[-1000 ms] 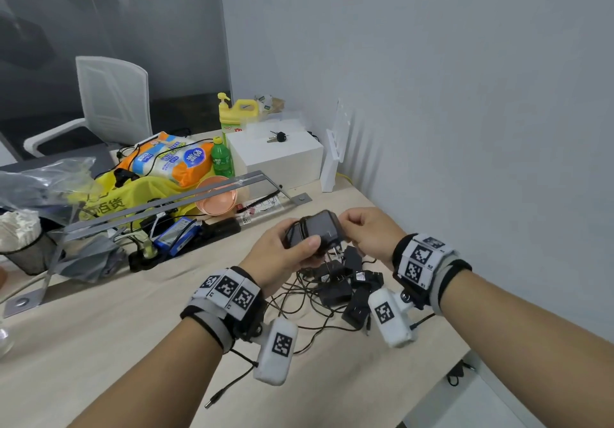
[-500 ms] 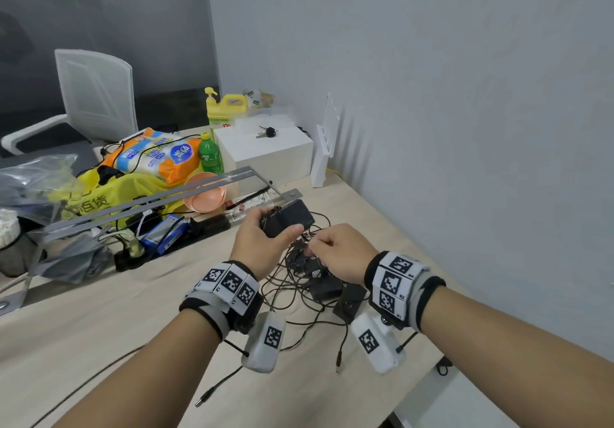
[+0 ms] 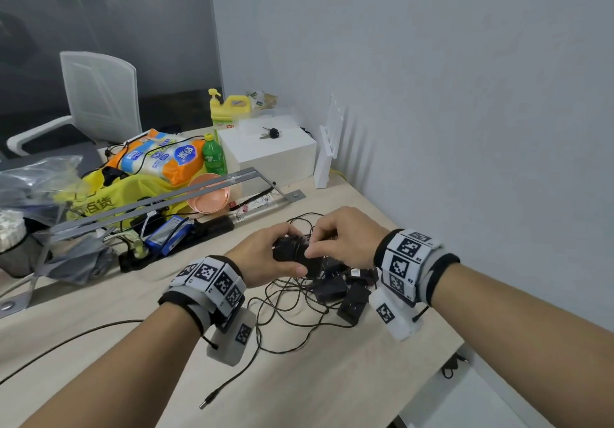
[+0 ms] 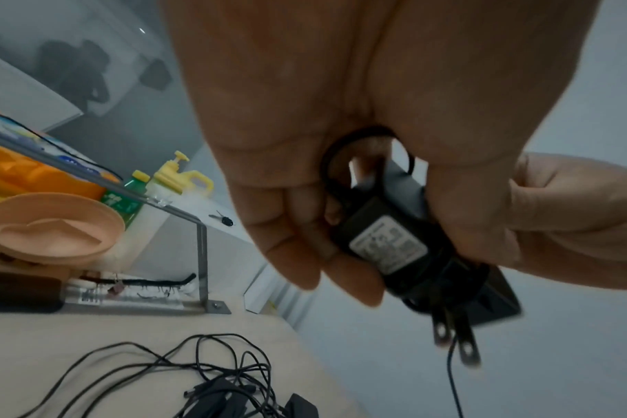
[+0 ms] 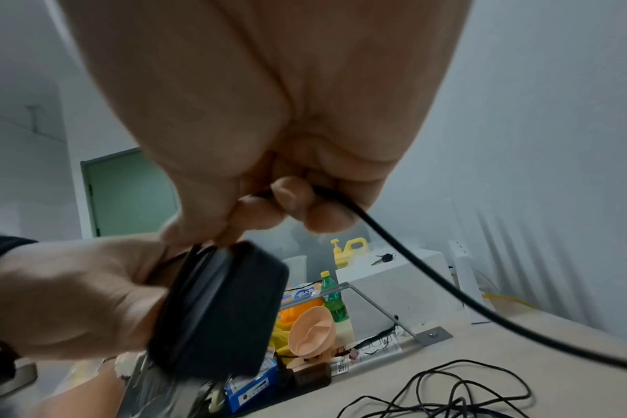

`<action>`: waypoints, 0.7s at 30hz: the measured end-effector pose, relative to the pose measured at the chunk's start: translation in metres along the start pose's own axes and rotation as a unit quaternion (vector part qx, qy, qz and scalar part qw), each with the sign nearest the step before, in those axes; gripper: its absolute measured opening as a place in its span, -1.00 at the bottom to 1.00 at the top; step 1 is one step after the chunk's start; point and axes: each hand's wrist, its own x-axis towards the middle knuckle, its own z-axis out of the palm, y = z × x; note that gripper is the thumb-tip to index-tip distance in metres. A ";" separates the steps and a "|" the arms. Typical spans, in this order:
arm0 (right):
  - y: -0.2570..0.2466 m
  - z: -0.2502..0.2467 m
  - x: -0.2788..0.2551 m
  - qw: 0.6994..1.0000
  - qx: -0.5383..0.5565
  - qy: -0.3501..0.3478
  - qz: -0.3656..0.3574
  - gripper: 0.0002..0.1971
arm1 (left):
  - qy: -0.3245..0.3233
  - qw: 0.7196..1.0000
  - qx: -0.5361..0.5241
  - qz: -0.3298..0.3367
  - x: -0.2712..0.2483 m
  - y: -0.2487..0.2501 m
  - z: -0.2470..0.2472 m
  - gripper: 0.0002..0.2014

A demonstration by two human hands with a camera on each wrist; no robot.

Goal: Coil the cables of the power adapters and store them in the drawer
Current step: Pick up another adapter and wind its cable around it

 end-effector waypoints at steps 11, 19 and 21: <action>0.029 0.007 0.005 0.961 0.236 0.090 0.110 -0.83 | -0.015 0.860 -0.507 -0.047 -0.010 0.007 0.020 -0.50; 0.021 0.036 -0.012 0.969 0.187 0.088 0.133 -0.87 | 0.108 0.797 -0.588 -0.085 -0.002 0.008 0.032 -0.41; 0.019 0.037 -0.014 0.973 0.166 0.098 0.128 -0.86 | 0.100 0.803 -0.582 -0.082 -0.003 0.005 0.036 -0.43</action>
